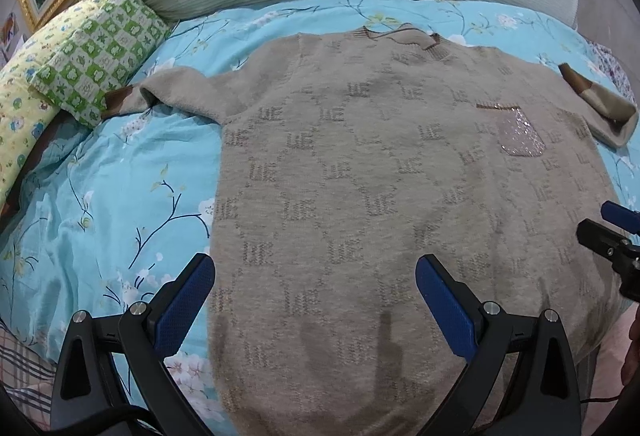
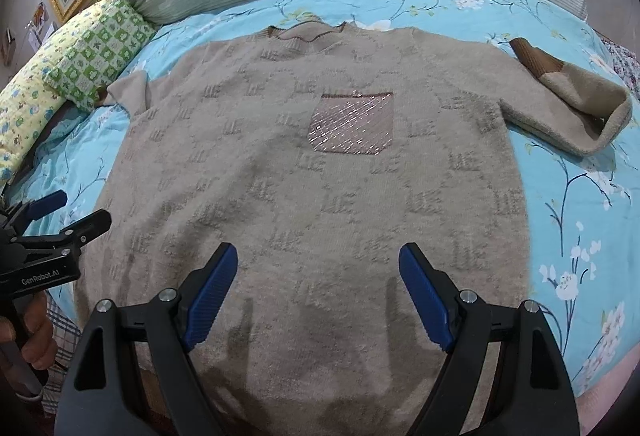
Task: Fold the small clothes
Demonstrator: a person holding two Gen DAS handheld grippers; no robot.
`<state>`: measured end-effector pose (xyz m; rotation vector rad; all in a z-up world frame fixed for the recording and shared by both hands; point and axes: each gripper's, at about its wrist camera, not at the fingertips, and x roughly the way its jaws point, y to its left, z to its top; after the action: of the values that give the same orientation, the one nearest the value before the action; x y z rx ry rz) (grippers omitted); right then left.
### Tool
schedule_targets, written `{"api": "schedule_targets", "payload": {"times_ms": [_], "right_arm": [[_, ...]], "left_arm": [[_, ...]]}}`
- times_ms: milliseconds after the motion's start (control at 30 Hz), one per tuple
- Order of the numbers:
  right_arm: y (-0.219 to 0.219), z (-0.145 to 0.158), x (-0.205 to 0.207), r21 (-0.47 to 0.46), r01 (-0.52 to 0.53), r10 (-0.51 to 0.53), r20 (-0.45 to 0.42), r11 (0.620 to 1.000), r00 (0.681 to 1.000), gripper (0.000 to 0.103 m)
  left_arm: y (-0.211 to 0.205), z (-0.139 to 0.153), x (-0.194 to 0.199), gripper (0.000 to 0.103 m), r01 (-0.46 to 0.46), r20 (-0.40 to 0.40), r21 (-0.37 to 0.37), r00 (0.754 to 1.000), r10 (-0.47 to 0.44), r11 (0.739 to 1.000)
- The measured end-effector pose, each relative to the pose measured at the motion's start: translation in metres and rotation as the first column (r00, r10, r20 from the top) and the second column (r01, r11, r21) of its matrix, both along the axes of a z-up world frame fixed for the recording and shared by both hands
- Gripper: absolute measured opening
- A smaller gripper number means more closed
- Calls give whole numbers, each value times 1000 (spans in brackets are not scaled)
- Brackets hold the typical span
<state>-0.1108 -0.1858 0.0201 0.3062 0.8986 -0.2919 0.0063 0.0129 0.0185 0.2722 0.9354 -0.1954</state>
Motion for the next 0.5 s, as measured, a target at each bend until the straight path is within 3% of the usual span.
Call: {"api": "schedule_targets", "payload": {"times_ms": [167, 300, 500], "right_arm": [[-24, 6, -4, 2, 56, -56, -7, 998, 998, 83], [-53, 17, -10, -16, 110, -109, 38, 994, 993, 83], [-121, 38, -11, -19, 203, -202, 57, 979, 978, 83]], "left_arm": [[13, 2, 16, 101, -24, -38, -66, 999, 22, 998], [14, 3, 28, 101, -23, -79, -95, 997, 16, 995], [6, 8, 50, 101, 16, -64, -104, 998, -23, 994]]}}
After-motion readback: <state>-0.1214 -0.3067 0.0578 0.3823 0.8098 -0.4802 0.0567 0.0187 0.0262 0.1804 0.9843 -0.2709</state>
